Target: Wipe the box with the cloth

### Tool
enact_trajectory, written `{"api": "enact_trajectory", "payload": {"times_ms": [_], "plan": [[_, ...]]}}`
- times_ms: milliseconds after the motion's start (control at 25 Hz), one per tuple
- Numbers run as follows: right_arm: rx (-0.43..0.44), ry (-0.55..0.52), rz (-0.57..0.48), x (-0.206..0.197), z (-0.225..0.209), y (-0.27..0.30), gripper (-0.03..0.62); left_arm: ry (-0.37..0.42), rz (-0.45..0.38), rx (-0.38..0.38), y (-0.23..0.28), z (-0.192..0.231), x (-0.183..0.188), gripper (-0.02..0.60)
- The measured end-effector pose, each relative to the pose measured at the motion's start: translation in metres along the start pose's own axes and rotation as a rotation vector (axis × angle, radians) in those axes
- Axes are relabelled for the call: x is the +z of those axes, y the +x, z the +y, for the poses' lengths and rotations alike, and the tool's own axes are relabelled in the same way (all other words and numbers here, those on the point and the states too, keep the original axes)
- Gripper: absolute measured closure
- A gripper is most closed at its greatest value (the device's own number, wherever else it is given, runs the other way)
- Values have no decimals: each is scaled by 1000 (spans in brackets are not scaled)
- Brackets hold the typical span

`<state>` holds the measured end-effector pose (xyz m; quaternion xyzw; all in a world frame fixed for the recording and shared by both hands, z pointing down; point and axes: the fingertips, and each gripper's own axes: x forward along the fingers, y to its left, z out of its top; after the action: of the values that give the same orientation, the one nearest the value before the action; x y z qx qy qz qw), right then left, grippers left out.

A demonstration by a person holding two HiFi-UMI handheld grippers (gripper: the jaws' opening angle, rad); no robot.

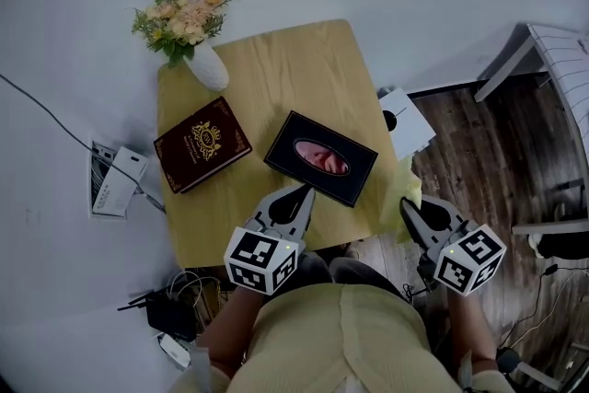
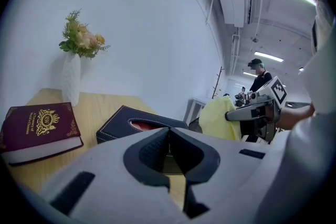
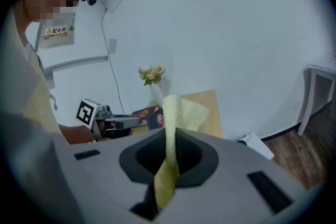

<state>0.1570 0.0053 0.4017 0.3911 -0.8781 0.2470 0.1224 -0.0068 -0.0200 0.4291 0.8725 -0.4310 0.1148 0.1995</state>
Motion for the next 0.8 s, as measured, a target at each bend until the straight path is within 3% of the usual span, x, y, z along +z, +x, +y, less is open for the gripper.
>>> {"api": "enact_trajectory", "payload": {"times_ms": [560,800], "plan": [[-47,-4,25,-23,-44,55,557,-8,9,60,9,18,6,560],[16,-1,4,-31,-46,78,557,-14,26,80,12,26,3,560]]}}
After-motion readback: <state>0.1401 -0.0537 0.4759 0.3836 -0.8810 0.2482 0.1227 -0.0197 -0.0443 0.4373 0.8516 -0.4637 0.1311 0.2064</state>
